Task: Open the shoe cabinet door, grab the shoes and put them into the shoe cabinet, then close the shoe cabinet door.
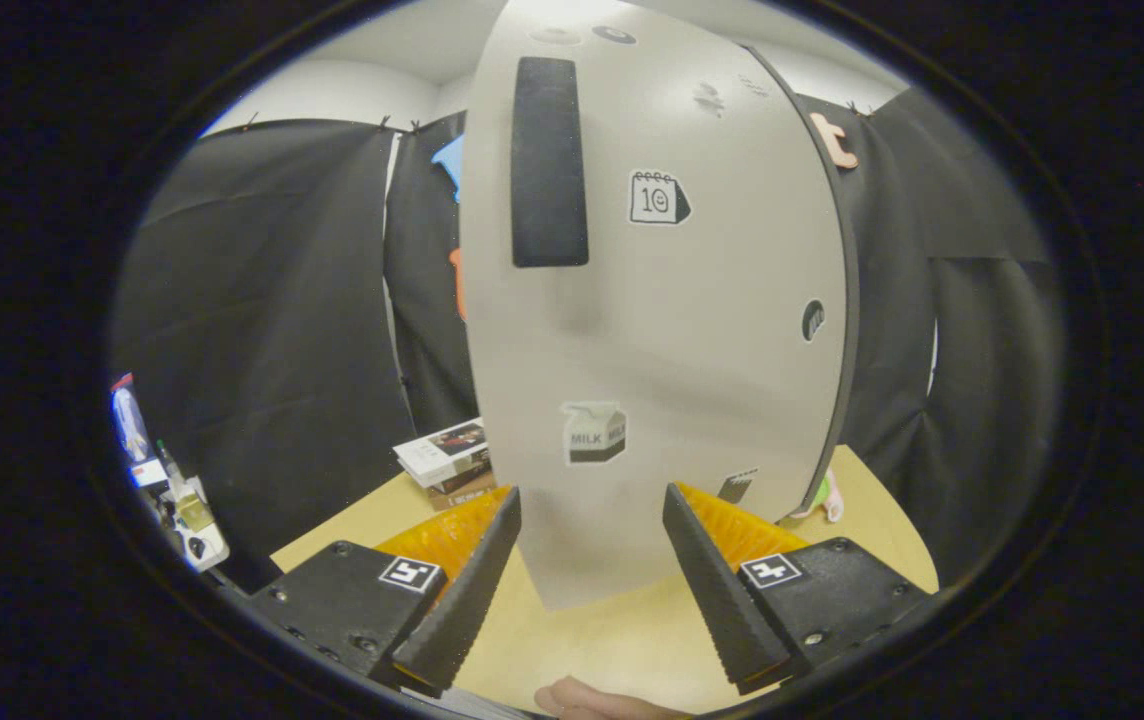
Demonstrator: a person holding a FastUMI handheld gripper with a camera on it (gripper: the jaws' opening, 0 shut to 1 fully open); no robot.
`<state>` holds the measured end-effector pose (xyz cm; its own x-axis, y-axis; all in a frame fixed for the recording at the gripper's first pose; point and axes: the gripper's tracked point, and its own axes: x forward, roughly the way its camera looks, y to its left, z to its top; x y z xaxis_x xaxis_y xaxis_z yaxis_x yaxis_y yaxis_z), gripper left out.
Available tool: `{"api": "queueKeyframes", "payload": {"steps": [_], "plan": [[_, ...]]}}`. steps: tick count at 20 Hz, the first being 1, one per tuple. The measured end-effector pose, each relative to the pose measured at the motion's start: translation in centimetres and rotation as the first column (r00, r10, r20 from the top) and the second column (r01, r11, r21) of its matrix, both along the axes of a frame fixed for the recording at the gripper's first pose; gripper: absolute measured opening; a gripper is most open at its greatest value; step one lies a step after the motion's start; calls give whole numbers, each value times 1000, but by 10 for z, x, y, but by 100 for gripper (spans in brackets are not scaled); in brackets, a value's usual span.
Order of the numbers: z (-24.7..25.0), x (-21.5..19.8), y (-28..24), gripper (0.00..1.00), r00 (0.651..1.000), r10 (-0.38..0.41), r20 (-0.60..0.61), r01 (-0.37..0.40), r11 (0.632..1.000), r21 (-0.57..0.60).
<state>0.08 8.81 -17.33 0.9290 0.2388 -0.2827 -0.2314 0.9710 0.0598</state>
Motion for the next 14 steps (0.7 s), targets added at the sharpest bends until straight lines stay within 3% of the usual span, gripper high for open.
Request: {"api": "queueKeyframes", "payload": {"steps": [5, 8, 14], "plan": [[4, -18, -3, 95, 1000, -17, 26, 17, 1000, -16], [15, -42, -23, 96, 996, -84, 18, 85, 996, -27], [68, -99, -29, 97, 985, -67, 159, 73, 997, -35]]}}
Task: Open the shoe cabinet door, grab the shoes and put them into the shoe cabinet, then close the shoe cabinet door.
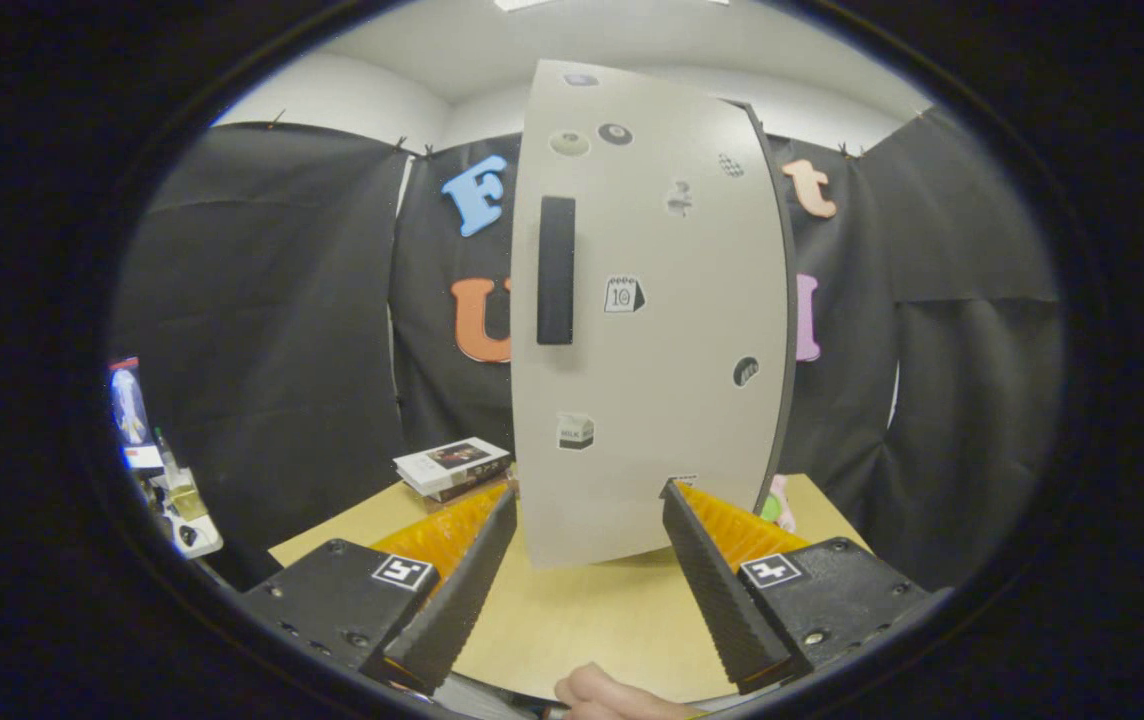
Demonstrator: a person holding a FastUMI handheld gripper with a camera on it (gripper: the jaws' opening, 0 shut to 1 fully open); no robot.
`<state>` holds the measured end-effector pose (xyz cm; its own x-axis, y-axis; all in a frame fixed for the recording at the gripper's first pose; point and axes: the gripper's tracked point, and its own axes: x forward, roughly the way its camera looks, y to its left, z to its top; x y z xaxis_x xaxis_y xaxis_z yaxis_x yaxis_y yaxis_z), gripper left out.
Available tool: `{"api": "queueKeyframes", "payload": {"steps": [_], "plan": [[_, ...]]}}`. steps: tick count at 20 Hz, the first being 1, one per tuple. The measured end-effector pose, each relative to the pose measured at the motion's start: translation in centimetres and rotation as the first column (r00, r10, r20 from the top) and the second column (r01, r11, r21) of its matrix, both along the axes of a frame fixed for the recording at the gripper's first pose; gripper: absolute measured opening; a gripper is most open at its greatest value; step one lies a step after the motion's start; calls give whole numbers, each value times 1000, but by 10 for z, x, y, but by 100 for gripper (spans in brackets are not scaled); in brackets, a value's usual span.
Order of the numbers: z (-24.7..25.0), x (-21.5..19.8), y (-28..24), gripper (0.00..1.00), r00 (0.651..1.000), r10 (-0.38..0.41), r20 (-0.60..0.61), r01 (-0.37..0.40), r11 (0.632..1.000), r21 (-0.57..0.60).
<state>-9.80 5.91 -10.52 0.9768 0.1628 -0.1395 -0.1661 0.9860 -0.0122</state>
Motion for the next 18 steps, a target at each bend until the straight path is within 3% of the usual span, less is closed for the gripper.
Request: {"api": "queueKeyframes", "payload": {"steps": [6, 12, 18], "plan": [[25, -28, -12, 97, 994, -6, 109, 12, 999, -48], [24, -28, -32, 97, 991, -69, 116, 73, 997, -29], [27, -29, -39, 97, 987, -74, 140, 71, 997, 23]]}}
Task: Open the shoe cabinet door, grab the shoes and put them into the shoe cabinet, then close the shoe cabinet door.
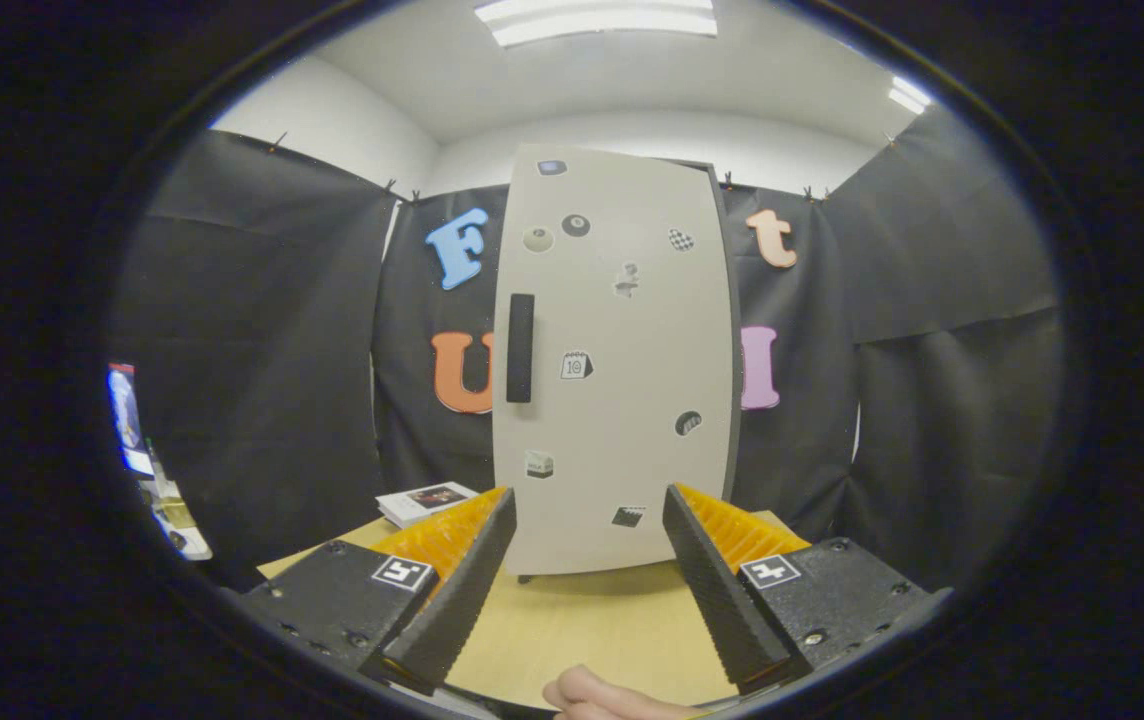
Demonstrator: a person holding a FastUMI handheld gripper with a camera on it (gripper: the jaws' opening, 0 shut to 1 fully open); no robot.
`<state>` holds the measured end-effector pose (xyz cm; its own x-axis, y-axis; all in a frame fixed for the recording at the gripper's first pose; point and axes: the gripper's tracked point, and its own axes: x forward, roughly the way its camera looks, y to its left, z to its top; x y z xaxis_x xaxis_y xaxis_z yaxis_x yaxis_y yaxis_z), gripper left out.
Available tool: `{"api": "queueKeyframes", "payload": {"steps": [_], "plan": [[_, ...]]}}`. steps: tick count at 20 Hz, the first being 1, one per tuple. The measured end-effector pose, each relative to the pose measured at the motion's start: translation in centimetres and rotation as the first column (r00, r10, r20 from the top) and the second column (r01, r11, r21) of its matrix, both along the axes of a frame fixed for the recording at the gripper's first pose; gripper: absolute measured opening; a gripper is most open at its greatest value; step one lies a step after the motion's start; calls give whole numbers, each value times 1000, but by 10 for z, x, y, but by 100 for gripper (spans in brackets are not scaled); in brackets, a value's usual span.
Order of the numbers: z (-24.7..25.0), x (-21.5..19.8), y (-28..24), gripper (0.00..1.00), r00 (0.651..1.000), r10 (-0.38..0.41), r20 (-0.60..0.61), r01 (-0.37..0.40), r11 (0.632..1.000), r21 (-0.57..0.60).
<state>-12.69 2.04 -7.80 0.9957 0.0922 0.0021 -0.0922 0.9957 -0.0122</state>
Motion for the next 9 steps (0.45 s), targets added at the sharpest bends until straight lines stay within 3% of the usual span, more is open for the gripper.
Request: {"api": "queueKeyframes", "payload": {"steps": [9], "plan": [[-4, 0, -9, 97, 1000, 5, 14, -5, 1000, 4]]}}
